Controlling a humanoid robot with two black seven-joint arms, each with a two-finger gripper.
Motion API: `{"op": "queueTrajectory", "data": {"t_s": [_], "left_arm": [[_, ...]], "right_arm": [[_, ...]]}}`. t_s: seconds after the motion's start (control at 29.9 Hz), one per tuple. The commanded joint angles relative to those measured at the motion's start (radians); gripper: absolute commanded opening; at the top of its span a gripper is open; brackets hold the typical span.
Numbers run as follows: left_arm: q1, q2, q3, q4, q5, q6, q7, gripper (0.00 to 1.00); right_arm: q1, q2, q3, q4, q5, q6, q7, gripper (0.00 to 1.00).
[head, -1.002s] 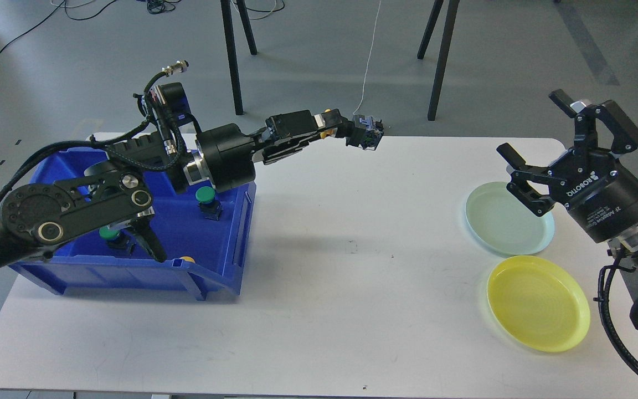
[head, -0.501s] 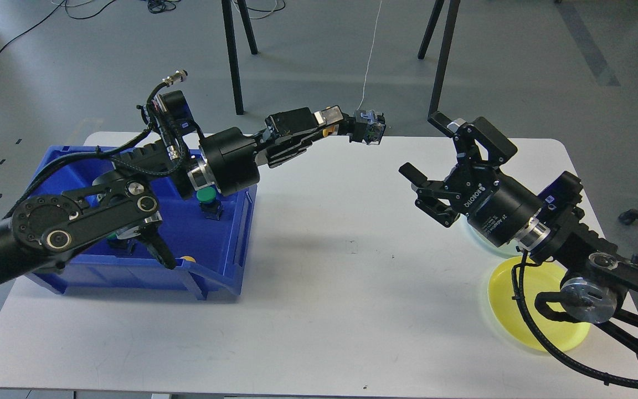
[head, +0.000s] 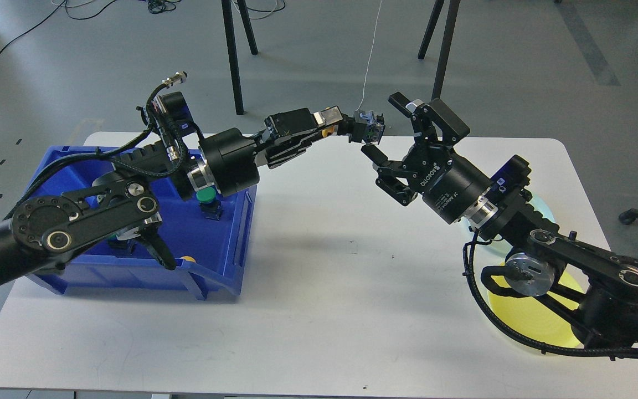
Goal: Pass button and place on color plate
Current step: 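Close the right gripper on the button and release the left gripper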
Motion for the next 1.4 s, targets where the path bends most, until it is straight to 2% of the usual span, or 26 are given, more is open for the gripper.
{"op": "queueTrajectory", "data": {"t_s": [0.0,0.1,0.33,0.7,0.84,0.9,0.94,1.0,1.07,1.14,1.27,1.37], "left_arm": [[0.0,-0.001,0.0,0.002,-0.003,0.0,0.0,0.09],[0.0,-0.002,0.0,0.005,-0.006,0.0,0.0,0.09],[0.0,-0.002,0.0,0.005,-0.006,0.0,0.0,0.09],[0.0,-0.002,0.0,0.004,-0.006,0.0,0.0,0.09],[0.0,-0.002,0.0,0.004,-0.006,0.0,0.0,0.1],[0.0,-0.002,-0.001,0.004,-0.008,0.0,0.0,0.12],[0.0,-0.002,-0.001,0.004,-0.008,0.0,0.0,0.14],[0.0,-0.002,-0.001,0.004,-0.011,0.0,0.0,0.24],[0.0,-0.002,-0.009,0.004,-0.032,0.002,0.0,0.38],[0.0,-0.002,-0.015,0.004,-0.049,0.002,0.0,0.56],[0.0,-0.002,-0.015,0.004,-0.054,0.002,0.0,0.7],[0.0,-0.002,-0.015,0.004,-0.054,0.002,0.0,0.71]], "right_arm": [[0.029,0.015,-0.025,-0.011,0.001,0.0,-0.003,0.97],[0.047,0.017,-0.056,-0.01,0.001,0.0,-0.003,0.92],[0.042,0.004,-0.053,0.001,0.001,0.003,0.0,0.58],[0.039,0.003,-0.047,0.0,0.0,0.003,0.0,0.45],[0.036,0.001,-0.05,0.001,-0.007,0.009,0.0,0.34],[0.036,0.0,-0.053,0.001,-0.011,0.011,0.0,0.23],[0.036,0.001,-0.053,0.0,-0.013,0.009,-0.003,0.15],[0.036,0.0,-0.054,0.0,-0.013,0.006,-0.007,0.05],[0.035,-0.002,-0.058,0.003,-0.013,0.011,-0.007,0.02],[0.035,-0.002,-0.058,0.003,-0.014,0.011,-0.008,0.01],[0.032,-0.005,-0.056,0.003,-0.014,0.011,-0.008,0.01],[0.023,-0.025,-0.048,0.003,-0.011,0.009,-0.008,0.01]]}}
